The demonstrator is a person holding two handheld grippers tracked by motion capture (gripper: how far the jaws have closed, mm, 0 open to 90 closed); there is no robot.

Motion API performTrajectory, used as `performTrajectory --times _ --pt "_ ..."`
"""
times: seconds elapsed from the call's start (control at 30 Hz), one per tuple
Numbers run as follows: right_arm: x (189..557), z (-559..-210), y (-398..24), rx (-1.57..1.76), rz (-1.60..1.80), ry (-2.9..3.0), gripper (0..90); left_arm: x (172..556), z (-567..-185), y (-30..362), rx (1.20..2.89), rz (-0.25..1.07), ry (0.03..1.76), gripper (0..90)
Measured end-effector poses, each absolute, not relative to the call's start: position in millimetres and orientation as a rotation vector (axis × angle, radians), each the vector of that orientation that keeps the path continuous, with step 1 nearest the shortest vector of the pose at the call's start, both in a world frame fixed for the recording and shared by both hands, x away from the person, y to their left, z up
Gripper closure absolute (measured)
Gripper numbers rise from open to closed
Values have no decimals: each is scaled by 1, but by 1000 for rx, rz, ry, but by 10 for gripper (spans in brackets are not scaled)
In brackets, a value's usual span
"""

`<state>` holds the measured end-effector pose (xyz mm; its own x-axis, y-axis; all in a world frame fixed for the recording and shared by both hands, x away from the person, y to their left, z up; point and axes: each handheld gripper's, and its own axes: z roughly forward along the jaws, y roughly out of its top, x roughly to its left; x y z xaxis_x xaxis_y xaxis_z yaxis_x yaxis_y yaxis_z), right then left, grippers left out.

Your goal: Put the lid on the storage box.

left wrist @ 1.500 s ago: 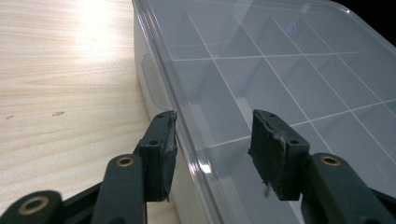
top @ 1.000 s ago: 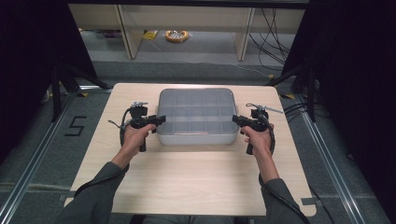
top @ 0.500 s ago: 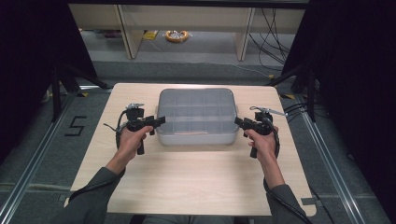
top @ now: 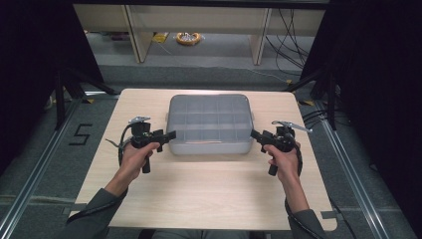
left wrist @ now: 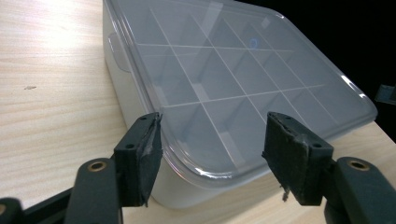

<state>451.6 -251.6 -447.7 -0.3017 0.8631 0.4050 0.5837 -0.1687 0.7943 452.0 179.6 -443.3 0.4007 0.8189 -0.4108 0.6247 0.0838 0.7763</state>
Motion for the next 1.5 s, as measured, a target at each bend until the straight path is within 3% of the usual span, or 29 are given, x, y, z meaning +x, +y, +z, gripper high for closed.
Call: performTrajectory --times 0.83,1.5 --pt "428 -440 -241 1693 1442 1869 302 421 -444 168 1671 232 1234 267" --pt "412 -442 -241 1602 1424 1922 287 397 -456 158 1691 188 1193 189"
